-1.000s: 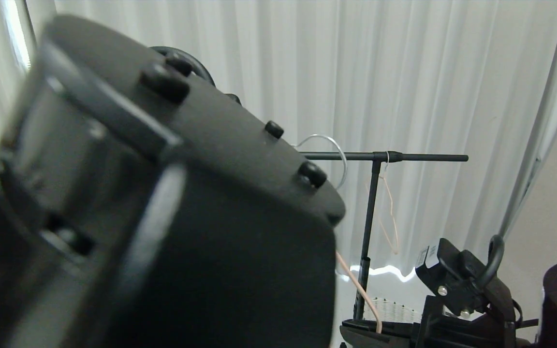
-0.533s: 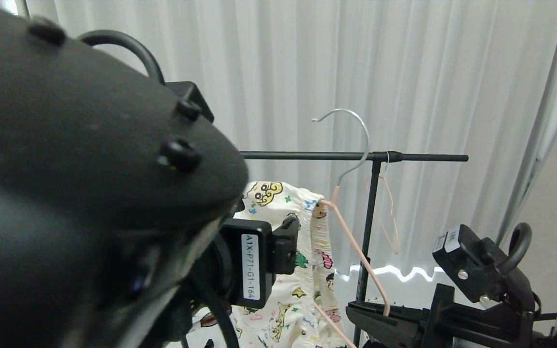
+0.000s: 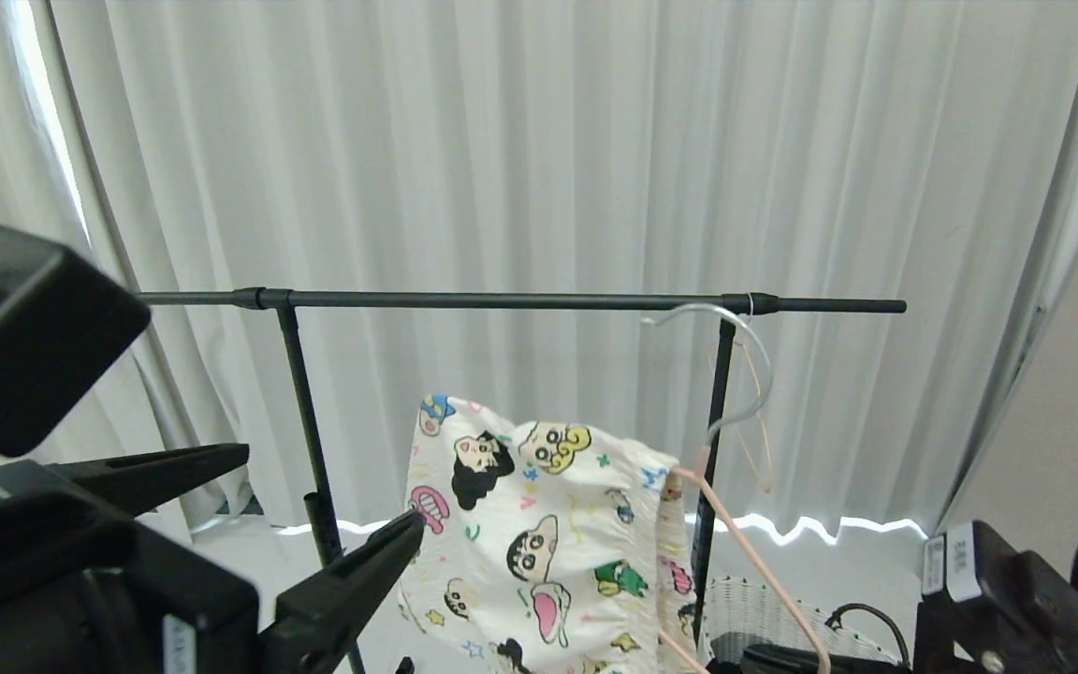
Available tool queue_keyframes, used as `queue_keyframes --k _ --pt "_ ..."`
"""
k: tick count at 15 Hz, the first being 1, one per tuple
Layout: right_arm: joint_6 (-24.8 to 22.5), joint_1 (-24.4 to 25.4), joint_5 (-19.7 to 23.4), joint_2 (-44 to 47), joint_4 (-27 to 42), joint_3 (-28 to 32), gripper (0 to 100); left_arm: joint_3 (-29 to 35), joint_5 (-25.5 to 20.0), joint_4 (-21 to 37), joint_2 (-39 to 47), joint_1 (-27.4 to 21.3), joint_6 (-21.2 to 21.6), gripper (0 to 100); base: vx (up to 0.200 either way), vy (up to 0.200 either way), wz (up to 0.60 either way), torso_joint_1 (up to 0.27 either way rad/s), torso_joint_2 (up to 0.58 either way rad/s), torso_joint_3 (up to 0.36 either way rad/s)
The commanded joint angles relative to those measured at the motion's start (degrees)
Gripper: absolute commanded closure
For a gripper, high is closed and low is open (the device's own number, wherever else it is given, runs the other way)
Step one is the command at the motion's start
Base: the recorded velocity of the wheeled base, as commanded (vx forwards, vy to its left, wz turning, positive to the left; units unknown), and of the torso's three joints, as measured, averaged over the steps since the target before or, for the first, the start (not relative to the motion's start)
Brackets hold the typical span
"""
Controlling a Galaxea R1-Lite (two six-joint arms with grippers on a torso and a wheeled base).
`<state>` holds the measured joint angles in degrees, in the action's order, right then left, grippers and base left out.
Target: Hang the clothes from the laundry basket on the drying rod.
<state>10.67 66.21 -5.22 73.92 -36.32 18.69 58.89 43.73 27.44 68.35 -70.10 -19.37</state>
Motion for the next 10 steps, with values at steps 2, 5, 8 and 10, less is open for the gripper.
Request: queue_keyframes --k 2,5,8,10 --pt "-2.67 4.19 1.61 -4.93 -0.07 -4.54 100 -8.27 -13.49 -0.11 -13.77 0.13 12.08 0 0.000 0.000 0.00 0.000 0.00 0.000" --pt "-5.04 9.47 1.70 -5.37 -0.07 -6.56 100 -11.26 -24.39 -0.11 -15.18 0.13 19.81 0 0.000 0.000 0.00 0.000 0.00 0.000" --pt "-7.77 13.42 1.70 -5.28 -0.07 -7.61 100 -14.51 -35.38 -2.13 -13.42 0.31 24.20 0 0.000 0.000 0.00 0.000 0.00 0.000" --pt "-8.65 15.18 1.70 -5.19 -0.07 -7.53 100 -15.74 -36.26 -9.42 -8.41 0.84 24.47 0 0.000 0.000 0.00 0.000 0.00 0.000"
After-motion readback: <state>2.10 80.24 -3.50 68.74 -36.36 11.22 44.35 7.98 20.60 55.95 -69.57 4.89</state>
